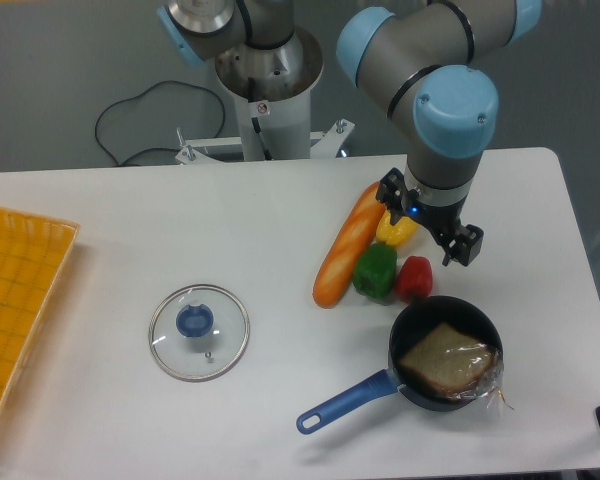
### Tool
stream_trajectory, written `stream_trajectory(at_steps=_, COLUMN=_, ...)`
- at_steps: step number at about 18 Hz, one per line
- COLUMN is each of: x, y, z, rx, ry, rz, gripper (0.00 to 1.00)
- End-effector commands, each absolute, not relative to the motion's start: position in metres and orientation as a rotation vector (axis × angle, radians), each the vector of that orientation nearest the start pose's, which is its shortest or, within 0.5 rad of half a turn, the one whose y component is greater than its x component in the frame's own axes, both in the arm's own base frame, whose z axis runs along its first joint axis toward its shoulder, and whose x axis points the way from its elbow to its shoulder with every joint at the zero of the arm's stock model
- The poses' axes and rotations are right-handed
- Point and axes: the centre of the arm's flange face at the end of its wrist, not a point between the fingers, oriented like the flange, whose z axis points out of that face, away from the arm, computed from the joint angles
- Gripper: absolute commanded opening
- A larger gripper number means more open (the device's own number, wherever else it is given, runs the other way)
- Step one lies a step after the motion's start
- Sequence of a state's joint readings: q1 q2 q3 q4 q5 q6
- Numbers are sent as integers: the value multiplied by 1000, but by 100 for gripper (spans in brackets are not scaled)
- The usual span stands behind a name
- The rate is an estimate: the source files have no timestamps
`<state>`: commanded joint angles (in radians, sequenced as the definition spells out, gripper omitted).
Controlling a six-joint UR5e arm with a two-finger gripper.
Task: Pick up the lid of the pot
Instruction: 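Move the gripper away from the peppers toward the glass lid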
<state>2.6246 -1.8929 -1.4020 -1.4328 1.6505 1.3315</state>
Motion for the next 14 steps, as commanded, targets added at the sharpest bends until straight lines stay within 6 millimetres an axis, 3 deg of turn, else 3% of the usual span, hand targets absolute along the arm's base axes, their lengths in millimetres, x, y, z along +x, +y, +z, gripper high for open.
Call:
stream_trajectory(at_steps=5, x=-465, y=419, z=390, rx=-3194, ry=399, rz=-21, gripper=100)
stream_trajectory(at_steps=9, x=-442, y=440, z=370, rx=-3145, ry=256, rz=39, gripper=100)
stream_trajectory(at_steps=14, x=-416, y=457, z=369, rx=-3138, ry=84, rz=53, gripper=100)
